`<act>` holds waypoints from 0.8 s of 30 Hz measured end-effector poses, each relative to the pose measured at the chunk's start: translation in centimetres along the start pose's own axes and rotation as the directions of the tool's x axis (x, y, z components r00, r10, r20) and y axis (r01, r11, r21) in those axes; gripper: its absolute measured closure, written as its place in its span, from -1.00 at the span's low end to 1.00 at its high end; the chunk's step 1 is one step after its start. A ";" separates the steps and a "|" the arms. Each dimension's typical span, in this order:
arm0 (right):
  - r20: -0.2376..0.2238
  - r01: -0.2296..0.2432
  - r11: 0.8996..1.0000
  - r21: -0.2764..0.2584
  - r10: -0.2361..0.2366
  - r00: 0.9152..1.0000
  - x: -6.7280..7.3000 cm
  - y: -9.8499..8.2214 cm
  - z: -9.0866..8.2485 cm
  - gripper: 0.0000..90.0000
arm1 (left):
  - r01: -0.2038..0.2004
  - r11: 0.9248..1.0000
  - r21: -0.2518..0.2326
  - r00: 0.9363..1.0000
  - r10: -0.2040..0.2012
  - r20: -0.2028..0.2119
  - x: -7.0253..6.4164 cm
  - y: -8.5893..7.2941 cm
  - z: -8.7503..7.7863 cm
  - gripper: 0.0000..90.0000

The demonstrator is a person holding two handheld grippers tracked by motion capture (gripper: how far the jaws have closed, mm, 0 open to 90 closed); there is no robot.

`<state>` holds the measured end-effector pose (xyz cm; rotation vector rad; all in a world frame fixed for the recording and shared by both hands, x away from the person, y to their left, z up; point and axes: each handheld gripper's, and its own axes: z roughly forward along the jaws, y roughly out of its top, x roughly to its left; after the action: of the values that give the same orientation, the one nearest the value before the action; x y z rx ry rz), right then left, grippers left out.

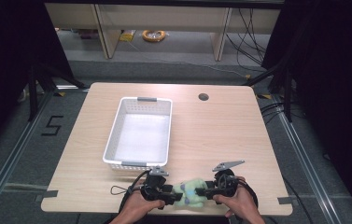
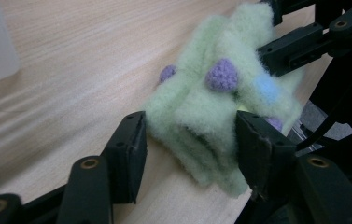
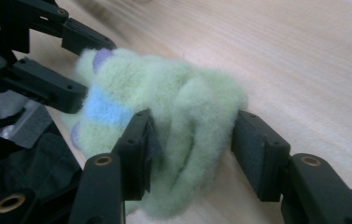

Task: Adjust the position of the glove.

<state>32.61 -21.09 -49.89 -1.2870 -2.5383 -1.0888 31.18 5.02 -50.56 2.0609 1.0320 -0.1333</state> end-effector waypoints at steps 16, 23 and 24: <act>-0.081 -0.023 0.999 -0.040 0.020 0.997 0.3 -0.5 0.3 0.55 | 0.009 0.999 -0.031 0.998 -0.007 0.064 0.2 -0.4 0.1 0.62; -0.084 0.021 0.996 -0.089 -0.029 0.996 0.3 -0.6 -0.3 0.65 | -0.009 0.999 -0.038 0.997 0.012 0.081 0.1 -0.1 -0.3 0.65; -0.077 0.020 0.996 -0.091 -0.027 0.997 0.4 -0.6 -0.4 0.66 | -0.002 0.999 -0.042 0.997 0.005 0.074 0.1 0.0 -0.4 0.65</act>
<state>31.86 -21.29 -49.76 -1.2123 -2.4798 -1.2463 31.14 5.42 -50.36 2.0047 0.9776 -0.1828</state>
